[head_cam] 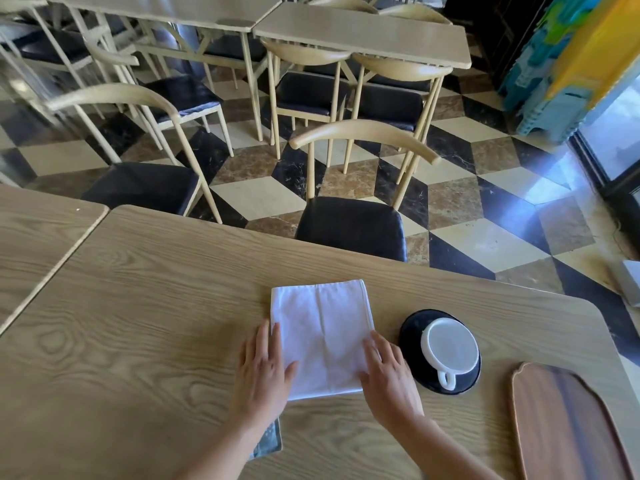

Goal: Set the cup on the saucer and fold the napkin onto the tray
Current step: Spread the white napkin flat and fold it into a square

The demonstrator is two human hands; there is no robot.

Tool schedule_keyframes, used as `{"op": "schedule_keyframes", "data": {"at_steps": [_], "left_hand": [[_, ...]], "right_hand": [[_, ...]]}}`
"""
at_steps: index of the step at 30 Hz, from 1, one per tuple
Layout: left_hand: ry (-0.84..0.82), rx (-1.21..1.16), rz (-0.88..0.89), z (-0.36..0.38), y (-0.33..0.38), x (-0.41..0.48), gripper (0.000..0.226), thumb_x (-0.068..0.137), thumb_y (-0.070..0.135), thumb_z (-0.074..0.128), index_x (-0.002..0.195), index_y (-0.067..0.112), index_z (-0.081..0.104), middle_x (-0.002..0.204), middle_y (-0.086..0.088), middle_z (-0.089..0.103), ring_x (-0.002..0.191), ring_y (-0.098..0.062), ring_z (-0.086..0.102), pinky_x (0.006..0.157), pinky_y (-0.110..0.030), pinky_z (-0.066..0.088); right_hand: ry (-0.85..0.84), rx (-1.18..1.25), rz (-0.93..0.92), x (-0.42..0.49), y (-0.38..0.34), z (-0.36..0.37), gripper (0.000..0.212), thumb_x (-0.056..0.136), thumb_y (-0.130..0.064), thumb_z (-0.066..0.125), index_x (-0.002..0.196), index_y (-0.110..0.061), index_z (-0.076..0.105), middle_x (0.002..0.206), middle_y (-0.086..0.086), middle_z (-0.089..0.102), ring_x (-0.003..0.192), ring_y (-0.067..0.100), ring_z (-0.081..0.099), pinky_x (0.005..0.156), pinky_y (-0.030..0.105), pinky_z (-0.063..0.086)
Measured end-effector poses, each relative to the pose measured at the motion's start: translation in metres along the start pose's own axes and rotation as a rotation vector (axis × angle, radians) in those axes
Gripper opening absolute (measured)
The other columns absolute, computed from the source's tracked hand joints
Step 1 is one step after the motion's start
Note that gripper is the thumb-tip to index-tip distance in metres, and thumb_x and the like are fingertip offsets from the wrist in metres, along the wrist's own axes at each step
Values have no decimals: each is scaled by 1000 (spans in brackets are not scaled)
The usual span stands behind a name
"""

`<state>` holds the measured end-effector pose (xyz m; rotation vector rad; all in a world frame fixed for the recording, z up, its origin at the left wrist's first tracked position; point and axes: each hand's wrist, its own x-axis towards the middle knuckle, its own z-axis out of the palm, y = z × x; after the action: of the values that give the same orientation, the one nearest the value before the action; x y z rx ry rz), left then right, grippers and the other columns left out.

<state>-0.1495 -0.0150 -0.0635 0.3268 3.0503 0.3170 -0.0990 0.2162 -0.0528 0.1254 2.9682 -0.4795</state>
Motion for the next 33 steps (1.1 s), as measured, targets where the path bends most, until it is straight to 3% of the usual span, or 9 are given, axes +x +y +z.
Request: {"op": "schedule_keyframes", "data": {"at_steps": [3,5,7,10,17,22,27,33], "left_hand": [[15,28,-70,-7,-2,-21,82,62,41,85,130,5,56,103,-11,58,85,-33,58,71,-45,48],[-16,14,-133,-12,0,-27,75,58,39,90,118,3,64,89,-11,59,77,-34,60,65,-43,51],[-95,-28,-223,-18,3,-28,61,63,43,86,108,8,65,87,-10,61,81,-33,63,69,-42,50],[-178,-61,-327,-23,5,-24,40,76,49,72,97,20,54,95,-2,65,95,-25,64,79,-38,44],[-158,-222,-414,-25,13,-16,1,82,22,56,81,21,55,85,3,68,87,-23,64,71,-33,44],[-133,-238,-439,-27,18,-16,5,81,15,53,85,17,56,91,-1,66,89,-25,63,74,-35,49],[-126,-340,-464,-28,21,-18,13,81,10,52,88,20,50,85,4,64,84,-23,63,75,-36,50],[1,-747,-563,-43,15,-22,34,74,2,64,100,22,53,76,2,60,69,-15,57,59,-30,38]], "right_hand": [[-5,-36,73,-6,-2,-5,55,79,-15,62,133,-11,49,126,7,54,100,31,52,89,38,47],[-32,-45,138,-6,-7,-9,48,83,-14,53,130,-14,46,116,6,52,98,29,50,88,37,43],[-65,-37,204,-7,-13,-13,40,85,-13,48,124,-15,45,114,6,52,100,29,53,87,36,42],[-92,-2,271,-10,-14,-17,28,89,-21,57,114,-15,46,115,6,53,104,29,56,87,37,43],[-79,130,457,-11,-16,-14,21,88,-20,62,105,-12,51,107,11,61,103,31,61,81,34,46],[-69,207,505,-10,-16,-14,22,84,-26,67,95,-10,57,97,9,68,97,33,63,75,34,46],[-100,282,569,-9,-19,-21,13,73,-22,62,70,-19,49,76,1,62,77,29,59,64,29,41],[11,648,630,-16,-25,-31,19,72,-13,61,83,-26,53,73,-4,66,70,25,67,68,41,58]]}}
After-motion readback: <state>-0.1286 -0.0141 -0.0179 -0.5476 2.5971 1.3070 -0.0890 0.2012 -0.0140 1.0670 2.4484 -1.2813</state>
